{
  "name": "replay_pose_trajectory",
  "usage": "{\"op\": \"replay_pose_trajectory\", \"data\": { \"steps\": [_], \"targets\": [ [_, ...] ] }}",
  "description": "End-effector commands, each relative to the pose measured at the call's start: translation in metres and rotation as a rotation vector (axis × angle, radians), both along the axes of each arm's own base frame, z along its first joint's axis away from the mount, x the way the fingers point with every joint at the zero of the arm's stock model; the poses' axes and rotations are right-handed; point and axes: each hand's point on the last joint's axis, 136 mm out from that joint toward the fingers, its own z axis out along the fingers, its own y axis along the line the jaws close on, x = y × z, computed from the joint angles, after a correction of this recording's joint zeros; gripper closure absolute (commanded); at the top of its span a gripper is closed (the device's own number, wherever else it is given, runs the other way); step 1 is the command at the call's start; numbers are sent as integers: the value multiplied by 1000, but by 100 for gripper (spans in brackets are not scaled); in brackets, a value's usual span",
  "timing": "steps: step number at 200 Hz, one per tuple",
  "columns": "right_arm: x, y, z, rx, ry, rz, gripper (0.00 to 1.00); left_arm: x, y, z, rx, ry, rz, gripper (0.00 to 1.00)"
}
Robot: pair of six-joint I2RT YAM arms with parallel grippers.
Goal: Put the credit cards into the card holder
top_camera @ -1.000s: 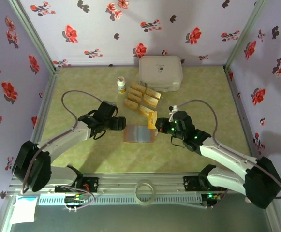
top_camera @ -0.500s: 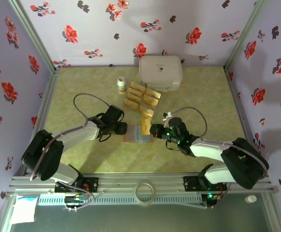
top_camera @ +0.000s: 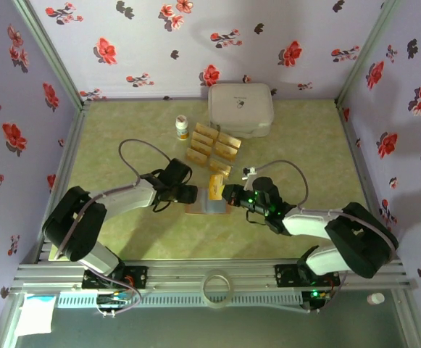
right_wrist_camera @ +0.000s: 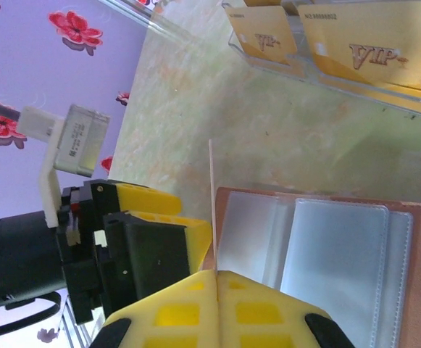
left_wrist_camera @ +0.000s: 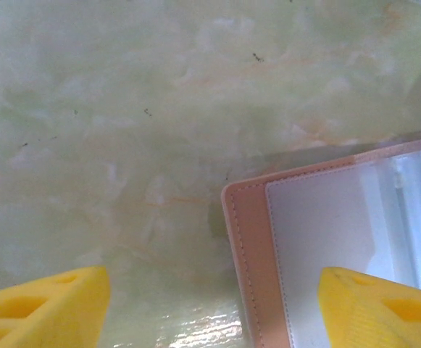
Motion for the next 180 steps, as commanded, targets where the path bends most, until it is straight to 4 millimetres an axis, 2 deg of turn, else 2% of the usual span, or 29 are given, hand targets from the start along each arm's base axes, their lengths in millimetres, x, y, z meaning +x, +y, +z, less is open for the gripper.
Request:
{"op": "replay_pose_trajectory", "data": {
  "steps": [1, 67, 180],
  "targets": [
    [-4, 5, 2, 37, -10, 19, 100, 6, -3, 1, 34, -21, -22, 23],
    [-5, 10, -7, 54, 6, 10, 100, 0, 5, -13, 76, -7, -25, 20],
    [-5, 6, -23, 50, 7, -22, 100, -9, 18, -35, 139, 23, -9, 19]
  ]
}}
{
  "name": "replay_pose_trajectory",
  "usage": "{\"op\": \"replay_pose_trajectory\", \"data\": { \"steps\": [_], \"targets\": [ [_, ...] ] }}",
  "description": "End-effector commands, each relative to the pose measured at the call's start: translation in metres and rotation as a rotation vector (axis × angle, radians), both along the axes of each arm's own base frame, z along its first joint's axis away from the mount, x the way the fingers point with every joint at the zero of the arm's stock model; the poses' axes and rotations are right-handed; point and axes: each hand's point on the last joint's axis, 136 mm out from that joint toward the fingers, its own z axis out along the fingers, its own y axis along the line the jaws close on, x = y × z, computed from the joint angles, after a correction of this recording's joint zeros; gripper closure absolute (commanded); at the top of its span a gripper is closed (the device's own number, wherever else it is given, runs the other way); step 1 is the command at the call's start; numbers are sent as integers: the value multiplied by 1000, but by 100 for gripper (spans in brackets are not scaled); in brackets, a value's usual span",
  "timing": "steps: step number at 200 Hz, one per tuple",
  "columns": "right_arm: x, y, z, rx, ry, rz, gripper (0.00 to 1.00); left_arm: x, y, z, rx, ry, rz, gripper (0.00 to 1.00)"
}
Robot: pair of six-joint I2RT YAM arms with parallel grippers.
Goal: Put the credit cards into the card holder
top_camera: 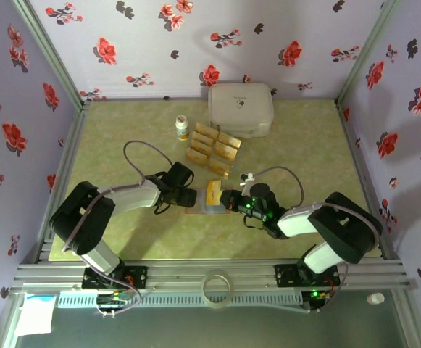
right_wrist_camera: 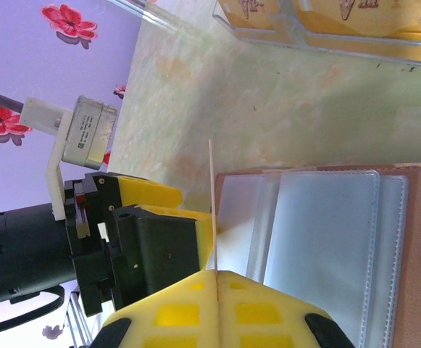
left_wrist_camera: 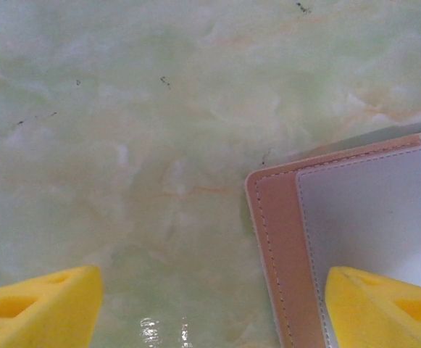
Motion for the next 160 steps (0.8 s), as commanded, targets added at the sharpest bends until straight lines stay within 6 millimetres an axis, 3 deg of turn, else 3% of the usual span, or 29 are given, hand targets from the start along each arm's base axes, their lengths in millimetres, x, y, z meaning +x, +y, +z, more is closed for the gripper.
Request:
{"op": "replay_pose_trajectory", "data": {
  "steps": [1, 77, 119, 160],
  "targets": [
    [2, 0, 2, 21, -25, -22, 100, -6, 9, -12, 58, 6, -5, 19],
    [7, 7, -3, 107, -29, -26, 100, -10, 16, -14, 64, -1, 23, 19],
    [9, 12, -20, 136, 10, -29, 100, -11, 18, -12, 65, -5, 27, 19],
    [9, 12, -19, 134, 2, -29, 100, -13, 18, -14, 66, -3, 27, 18]
  ]
}}
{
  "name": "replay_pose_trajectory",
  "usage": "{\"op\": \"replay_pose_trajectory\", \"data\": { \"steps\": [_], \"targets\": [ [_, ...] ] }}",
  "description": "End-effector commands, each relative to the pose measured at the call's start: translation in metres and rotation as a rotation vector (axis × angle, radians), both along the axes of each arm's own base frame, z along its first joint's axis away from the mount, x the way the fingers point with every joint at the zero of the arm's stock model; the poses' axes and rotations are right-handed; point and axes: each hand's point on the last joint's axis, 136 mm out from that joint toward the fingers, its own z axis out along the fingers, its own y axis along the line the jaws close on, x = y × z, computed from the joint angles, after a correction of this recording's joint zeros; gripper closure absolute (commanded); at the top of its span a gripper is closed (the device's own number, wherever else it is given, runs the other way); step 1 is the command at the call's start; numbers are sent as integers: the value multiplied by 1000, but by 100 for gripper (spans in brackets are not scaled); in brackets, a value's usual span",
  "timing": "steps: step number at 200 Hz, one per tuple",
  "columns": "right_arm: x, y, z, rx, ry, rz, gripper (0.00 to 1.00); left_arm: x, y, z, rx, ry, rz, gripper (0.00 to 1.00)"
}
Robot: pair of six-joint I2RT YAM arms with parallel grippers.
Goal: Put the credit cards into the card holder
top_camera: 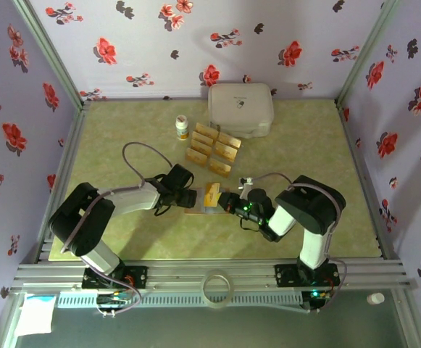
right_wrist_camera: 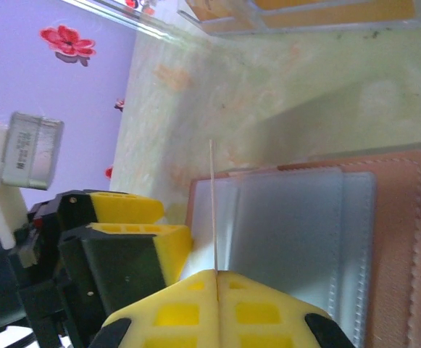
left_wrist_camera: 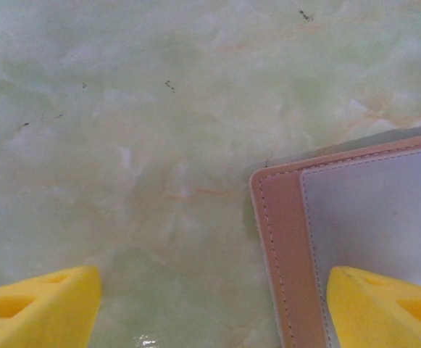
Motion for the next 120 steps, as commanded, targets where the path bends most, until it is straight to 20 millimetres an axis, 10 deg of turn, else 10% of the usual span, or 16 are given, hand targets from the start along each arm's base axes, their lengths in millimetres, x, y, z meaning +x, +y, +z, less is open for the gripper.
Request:
{"op": "replay_pose_trajectory", "data": {
  "steps": [1, 120],
  "targets": [
    [0, 4, 14, 46, -37, 3, 100, -13, 17, -13, 72, 32, 15, 19],
    [-5, 1, -3, 33, 31, -1, 100, -13, 18, -15, 76, 32, 18, 18]
  ]
}}
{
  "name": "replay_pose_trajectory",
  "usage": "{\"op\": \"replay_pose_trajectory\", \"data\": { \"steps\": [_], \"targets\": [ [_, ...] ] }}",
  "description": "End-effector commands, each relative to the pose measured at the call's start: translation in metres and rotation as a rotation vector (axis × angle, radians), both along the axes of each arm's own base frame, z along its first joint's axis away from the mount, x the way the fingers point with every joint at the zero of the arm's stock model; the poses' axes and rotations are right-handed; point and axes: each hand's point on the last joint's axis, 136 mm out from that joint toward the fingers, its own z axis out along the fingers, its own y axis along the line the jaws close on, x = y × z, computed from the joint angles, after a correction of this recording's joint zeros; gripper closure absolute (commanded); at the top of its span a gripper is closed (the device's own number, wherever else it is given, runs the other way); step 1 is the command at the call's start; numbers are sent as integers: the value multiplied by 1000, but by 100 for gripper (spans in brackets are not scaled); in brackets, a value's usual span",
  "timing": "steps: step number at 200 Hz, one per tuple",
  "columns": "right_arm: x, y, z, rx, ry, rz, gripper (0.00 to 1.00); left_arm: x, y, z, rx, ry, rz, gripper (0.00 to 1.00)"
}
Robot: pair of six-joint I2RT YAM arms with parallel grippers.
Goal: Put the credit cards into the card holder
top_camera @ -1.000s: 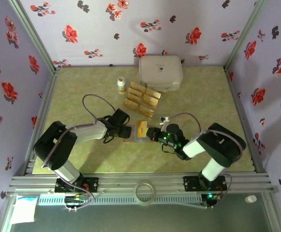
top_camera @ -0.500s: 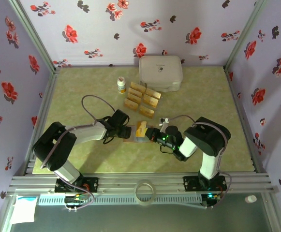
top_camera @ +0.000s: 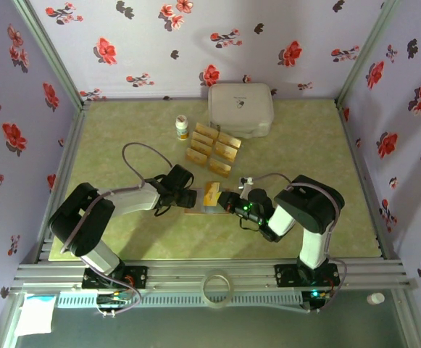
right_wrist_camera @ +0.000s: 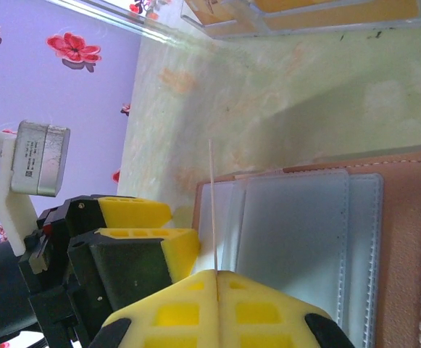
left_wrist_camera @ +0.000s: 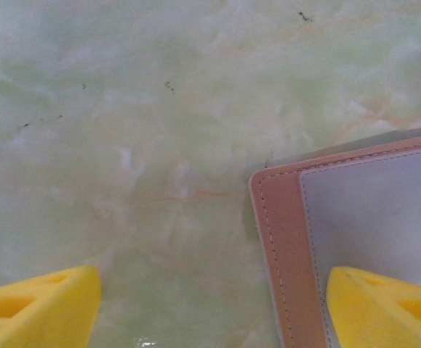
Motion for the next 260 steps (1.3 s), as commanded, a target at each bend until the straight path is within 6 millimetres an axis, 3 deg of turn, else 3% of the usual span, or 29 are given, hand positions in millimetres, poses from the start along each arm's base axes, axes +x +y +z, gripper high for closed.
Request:
{"op": "replay_pose_trajectory", "data": {
  "steps": [1, 142, 260],
  "targets": [
    [-6, 1, -2, 12, 9, 8, 100, -14, 18, -15, 77, 39, 18, 18],
    [-12, 7, -2, 34, 39, 31, 100, -15, 18, -17, 83, 45, 18, 18],
    [-17, 5, -16, 26, 101, 21, 100, -15, 19, -19, 88, 42, 14, 18]
  ]
}}
